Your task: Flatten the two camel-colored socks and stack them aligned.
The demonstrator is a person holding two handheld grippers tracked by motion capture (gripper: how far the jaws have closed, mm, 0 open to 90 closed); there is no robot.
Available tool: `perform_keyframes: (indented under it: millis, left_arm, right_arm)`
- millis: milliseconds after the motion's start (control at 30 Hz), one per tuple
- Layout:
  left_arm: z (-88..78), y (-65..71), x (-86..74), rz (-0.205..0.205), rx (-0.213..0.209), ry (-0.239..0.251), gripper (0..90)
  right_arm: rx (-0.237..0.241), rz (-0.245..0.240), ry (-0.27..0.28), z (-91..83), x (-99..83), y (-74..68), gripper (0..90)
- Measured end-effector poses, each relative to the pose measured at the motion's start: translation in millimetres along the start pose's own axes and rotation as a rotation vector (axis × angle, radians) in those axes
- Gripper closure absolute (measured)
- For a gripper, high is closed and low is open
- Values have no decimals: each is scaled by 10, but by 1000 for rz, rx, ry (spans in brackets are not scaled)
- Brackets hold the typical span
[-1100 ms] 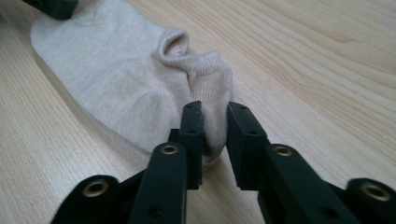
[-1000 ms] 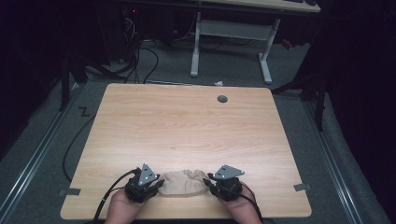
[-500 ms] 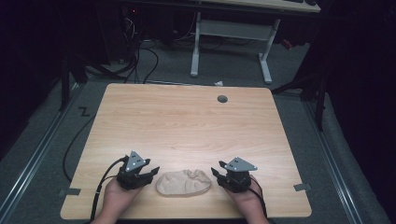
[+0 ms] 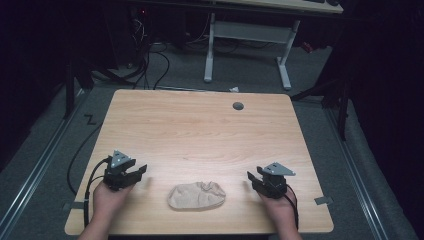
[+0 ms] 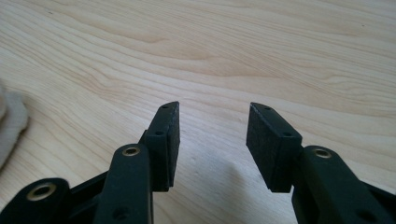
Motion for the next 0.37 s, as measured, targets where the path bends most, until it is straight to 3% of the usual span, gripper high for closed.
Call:
perform_keyframes:
  millis: [200, 367]
  left_arm:
    - [12, 38, -29, 24, -5, -17, 481]
    - [-51, 96, -28, 29, -18, -5, 482]
  right_arm:
    - [-9, 19, 2, 14, 8, 70, 547]
    - [4, 11, -6, 37, 21, -3, 544]
Point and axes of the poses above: each handheld gripper's, and its own axes: z roughly forward along the jaws, x roughly out of its top, y roughly to its right, the point moved 6 cm from there along z, roughly forward along the jaws, and after that the axes turned 9 degrees about z, right-handed, at the moved point
